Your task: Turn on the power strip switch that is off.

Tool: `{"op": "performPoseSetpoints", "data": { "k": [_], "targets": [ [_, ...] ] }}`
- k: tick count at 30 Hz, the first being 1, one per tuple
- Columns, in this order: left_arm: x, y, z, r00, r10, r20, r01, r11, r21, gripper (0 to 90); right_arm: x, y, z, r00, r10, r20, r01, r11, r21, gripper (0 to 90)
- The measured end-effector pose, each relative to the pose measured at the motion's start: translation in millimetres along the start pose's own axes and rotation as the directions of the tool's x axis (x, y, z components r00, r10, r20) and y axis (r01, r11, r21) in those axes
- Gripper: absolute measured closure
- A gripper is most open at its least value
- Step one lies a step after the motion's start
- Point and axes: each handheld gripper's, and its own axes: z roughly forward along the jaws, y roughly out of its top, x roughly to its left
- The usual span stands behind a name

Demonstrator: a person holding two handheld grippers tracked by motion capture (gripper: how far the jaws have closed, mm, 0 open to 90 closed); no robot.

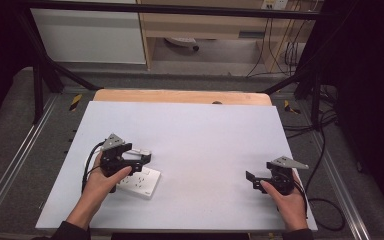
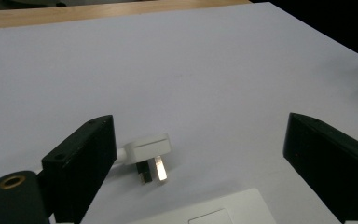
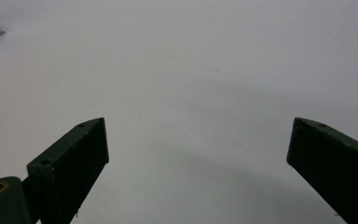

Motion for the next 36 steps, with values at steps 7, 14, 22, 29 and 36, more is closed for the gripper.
{"op": "performPoseSetpoints", "data": {
  "k": [7, 14, 22, 29, 36],
  "targets": [
    [3.6, 3.6, -9.8, 1.0, -0.007, -0.001, 0.007, 0.9999, -0.015, 7.4, 0.2, 0.1, -0.3, 1.0, -0.003, 0.0, 0.003, 1.0, -0.001, 5.6],
    [9.2, 6.9, -17.1, 0.9997, -0.019, -0.014, 0.019, 0.9996, -0.023, 7.6, -0.7, 0.0, 0.1, 1.0, 0.002, 0.0, -0.002, 1.0, -0.001, 5.3],
    [14.5, 9.4, -28.9, 0.9984, -0.034, -0.045, 0.033, 0.9992, -0.025, 6.6, -0.7, 0.1, -0.3, 1.0, 0.005, -0.004, -0.005, 1.0, -0.003, 4.6],
    [16.0, 11.2, -41.7, 0.9994, -0.02, -0.027, 0.019, 0.9996, -0.02, 6.6, -0.3, 0.1, -0.4, 0.9999, 0.0, -0.017, 0.0, 1.0, -0.001, 3.4],
    [18.1, 11.6, -58.6, 0.9992, -0.033, -0.024, 0.031, 0.9985, -0.046, 6.6, -2.7, 0.1, -2.5, 1.0, 0.003, -0.008, -0.003, 1.0, -0.013, 3.1]
  ]
}}
